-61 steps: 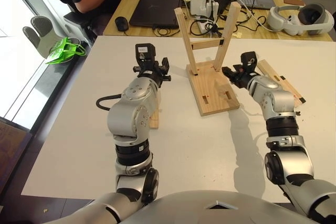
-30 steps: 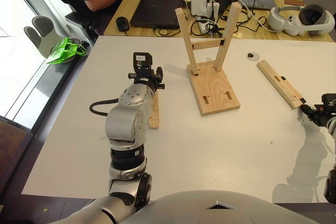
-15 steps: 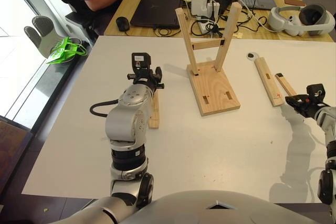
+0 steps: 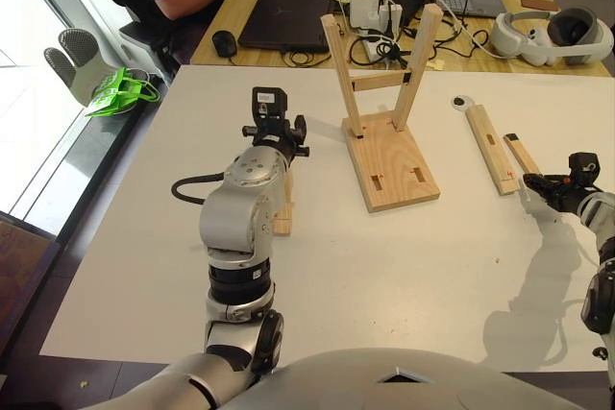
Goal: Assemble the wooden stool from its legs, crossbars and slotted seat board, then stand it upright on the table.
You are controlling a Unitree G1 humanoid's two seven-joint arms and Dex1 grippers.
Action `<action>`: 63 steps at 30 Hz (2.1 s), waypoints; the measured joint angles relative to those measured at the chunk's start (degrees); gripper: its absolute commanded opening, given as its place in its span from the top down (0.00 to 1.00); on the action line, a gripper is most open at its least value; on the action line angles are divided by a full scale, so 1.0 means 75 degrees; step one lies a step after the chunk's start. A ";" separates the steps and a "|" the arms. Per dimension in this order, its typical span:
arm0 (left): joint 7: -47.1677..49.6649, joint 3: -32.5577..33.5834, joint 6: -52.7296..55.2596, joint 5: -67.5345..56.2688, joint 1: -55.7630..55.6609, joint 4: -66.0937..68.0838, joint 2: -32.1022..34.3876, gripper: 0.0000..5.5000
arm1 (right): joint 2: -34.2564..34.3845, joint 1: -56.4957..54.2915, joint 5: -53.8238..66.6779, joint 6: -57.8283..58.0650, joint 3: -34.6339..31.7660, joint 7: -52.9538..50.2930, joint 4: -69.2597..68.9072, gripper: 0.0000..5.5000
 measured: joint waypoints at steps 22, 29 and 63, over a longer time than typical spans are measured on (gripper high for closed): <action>0.0130 0.0012 0.0002 0.0062 0.0037 -0.0060 -0.0307 0.58 | -0.0020 -0.0673 -0.0613 -0.0020 0.0351 -0.0230 0.0885 0.77; 0.0472 0.0040 0.0083 0.0061 0.1286 -0.1516 -0.0508 0.58 | 0.0106 -0.0282 -0.0201 -0.0124 0.0033 -0.0302 0.0488 0.77; -0.1073 0.4394 0.3052 -0.4449 -0.0432 -0.0455 -0.1045 0.58 | 0.3109 0.2671 0.1716 0.1992 0.3277 -0.1091 -1.1096 0.77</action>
